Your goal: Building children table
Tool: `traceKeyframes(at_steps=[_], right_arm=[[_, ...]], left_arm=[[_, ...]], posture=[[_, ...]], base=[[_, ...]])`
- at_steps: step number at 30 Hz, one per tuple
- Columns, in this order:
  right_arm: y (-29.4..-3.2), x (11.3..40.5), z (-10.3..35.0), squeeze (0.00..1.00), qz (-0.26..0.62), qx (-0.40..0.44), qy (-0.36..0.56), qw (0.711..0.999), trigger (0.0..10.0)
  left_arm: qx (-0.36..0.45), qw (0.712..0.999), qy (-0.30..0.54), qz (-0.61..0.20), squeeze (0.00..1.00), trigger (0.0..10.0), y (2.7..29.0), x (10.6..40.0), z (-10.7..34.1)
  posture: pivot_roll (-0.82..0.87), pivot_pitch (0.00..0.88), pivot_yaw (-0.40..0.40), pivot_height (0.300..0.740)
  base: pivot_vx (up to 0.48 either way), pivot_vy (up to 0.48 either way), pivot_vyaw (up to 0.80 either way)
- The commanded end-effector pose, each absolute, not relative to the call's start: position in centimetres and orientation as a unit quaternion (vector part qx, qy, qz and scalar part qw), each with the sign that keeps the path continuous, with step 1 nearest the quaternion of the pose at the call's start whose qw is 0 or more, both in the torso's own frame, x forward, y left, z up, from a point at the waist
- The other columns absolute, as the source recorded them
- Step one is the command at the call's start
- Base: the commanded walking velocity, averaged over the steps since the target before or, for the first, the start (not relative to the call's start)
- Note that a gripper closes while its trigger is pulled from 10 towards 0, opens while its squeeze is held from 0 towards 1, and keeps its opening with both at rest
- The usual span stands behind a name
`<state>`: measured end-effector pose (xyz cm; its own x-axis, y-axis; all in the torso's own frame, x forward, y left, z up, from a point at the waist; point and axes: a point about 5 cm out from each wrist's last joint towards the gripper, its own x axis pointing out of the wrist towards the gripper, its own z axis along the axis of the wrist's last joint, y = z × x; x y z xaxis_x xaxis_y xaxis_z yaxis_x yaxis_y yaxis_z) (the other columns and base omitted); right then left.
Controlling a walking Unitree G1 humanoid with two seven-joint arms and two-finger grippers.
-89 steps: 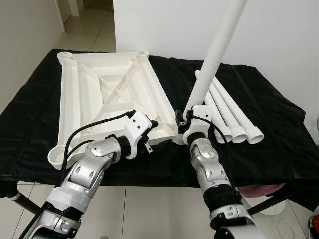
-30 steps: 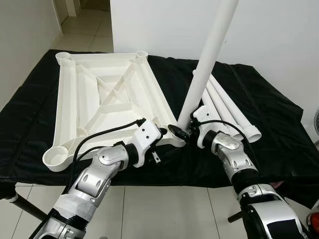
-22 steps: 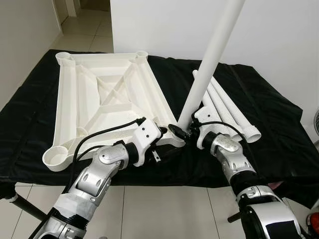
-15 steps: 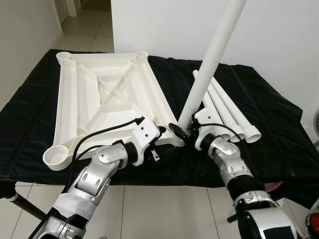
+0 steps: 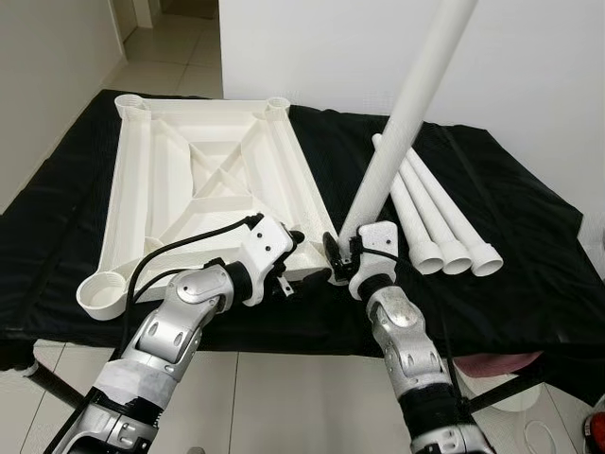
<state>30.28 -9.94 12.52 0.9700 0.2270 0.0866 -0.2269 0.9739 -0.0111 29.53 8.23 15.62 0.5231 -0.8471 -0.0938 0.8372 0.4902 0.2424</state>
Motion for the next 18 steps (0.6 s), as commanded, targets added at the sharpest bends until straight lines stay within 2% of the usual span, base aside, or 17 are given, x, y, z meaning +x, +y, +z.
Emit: traceKeyframes(at_steps=[1, 11, 12, 18], right_arm=[[-10.6, 30.0, 13.1, 0.0, 0.096, 0.005, -0.053, 0.994, 10.0], [-12.4, 28.8, 12.7, 0.0, 0.065, -0.014, -0.03, 0.997, 10.0], [-12.8, 29.3, 12.6, 1.0, 0.052, -0.011, -0.026, 0.998, 10.0], [-12.8, 29.8, 12.8, 1.0, 0.049, -0.004, -0.031, 0.998, 10.0]], left_arm=[[0.139, 0.861, -0.02, -0.489, 0.0, 10.0, 8.2, 29.7, 15.6], [0.145, 0.862, -0.022, -0.485, 0.0, 10.0, 8.7, 30.2, 16.0], [0.146, 0.863, -0.023, -0.484, 0.0, 10.0, 8.8, 30.3, 16.1], [0.146, 0.863, -0.024, -0.483, 0.0, 10.0, 8.8, 30.4, 16.2]], posture=[[-0.03, 0.0, -0.085, 0.74], [-0.04, 0.0, -0.075, 0.74], [-0.04, 0.0, -0.073, 0.74], [-0.04, 0.0, -0.068, 0.74]], base=[[0.0, 0.0, 0.0], [0.0, 0.0, 0.0], [0.0, 0.0, 0.0], [0.0, 0.0, 0.0]])
